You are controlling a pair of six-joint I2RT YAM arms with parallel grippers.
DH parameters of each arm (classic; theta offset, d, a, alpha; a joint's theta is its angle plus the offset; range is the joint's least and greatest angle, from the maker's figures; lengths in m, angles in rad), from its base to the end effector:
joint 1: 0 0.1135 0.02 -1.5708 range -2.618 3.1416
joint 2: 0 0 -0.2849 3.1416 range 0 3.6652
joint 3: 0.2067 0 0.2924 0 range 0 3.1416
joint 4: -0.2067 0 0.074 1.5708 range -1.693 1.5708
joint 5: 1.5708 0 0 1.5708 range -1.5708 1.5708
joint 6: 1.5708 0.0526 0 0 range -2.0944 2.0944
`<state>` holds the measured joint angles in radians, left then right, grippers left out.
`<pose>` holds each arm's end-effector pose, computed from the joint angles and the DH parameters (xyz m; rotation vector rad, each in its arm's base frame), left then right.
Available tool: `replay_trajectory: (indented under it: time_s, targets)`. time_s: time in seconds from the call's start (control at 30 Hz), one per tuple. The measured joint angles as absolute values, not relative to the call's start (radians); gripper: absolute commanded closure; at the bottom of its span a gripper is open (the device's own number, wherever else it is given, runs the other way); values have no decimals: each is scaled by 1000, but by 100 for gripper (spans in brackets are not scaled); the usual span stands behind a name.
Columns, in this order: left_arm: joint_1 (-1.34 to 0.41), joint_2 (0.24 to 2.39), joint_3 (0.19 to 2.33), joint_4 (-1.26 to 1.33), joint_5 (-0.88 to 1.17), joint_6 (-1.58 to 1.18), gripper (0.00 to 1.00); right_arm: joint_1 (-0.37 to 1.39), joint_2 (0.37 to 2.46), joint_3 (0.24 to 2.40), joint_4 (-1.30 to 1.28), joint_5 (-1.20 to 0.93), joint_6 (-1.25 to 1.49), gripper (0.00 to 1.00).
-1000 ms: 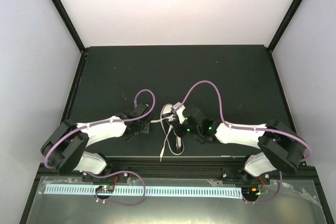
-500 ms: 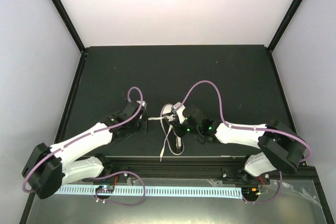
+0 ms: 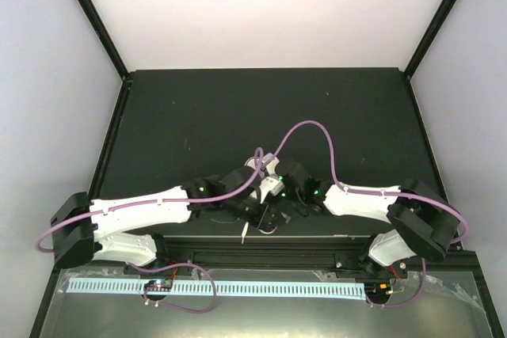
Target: Tie the shoes
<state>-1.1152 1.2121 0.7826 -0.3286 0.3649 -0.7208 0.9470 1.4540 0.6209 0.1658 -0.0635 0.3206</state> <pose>0.1128 -0.2728 0.2310 0.7295 2.5715 -1.2094 0.1860 0.2642 0.1468 -0.7574 2.2213 0.7343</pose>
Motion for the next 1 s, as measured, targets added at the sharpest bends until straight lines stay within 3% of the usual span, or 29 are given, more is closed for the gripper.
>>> replay_trajectory:
  time_s: [0.07,0.17,0.37,0.63,1.0]
  targets:
    - [-1144,1254,821,-305,389,-715,48,939,1454,623,170,-64,323,98]
    - [-1161,1259,816,-295,397,-714,43,939,1454,624,170,-62,324,99]
    - [-1097,1118,757,-359,338,-699,49,943,1454,624,171,-62,324,98]
    - [-870,926,598,-334,255,-681,51,943,1452,623,175,-63,324,98]
    - [-628,1169,614,-102,408,-658,57,943,1443,620,182,-75,324,98]
